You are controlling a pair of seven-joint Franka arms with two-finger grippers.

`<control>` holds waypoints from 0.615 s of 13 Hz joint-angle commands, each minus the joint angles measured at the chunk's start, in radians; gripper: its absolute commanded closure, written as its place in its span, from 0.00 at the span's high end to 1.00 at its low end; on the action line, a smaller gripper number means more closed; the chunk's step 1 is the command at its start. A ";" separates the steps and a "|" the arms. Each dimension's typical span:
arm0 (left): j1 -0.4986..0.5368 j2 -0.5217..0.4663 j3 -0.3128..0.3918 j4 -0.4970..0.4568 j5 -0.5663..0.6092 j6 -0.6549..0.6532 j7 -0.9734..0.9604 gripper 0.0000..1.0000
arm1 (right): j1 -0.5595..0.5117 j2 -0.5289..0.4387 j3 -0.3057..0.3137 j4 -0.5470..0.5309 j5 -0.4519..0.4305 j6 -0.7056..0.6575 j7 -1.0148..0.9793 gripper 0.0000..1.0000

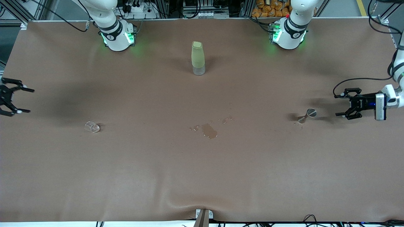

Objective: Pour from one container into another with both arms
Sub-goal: 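Move the left gripper toward the jigger while the right gripper approaches the beaker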

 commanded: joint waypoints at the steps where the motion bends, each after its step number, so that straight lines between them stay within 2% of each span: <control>1: -0.012 0.121 -0.006 0.076 -0.081 -0.041 0.190 1.00 | -0.002 0.102 -0.021 0.025 0.109 -0.014 -0.106 1.00; 5: -0.012 0.135 -0.012 0.079 -0.078 -0.041 0.338 1.00 | -0.011 0.229 -0.023 0.025 0.236 -0.016 -0.239 1.00; 8: -0.012 0.170 -0.014 0.076 -0.071 -0.042 0.495 1.00 | -0.021 0.289 -0.021 0.023 0.301 -0.017 -0.308 1.00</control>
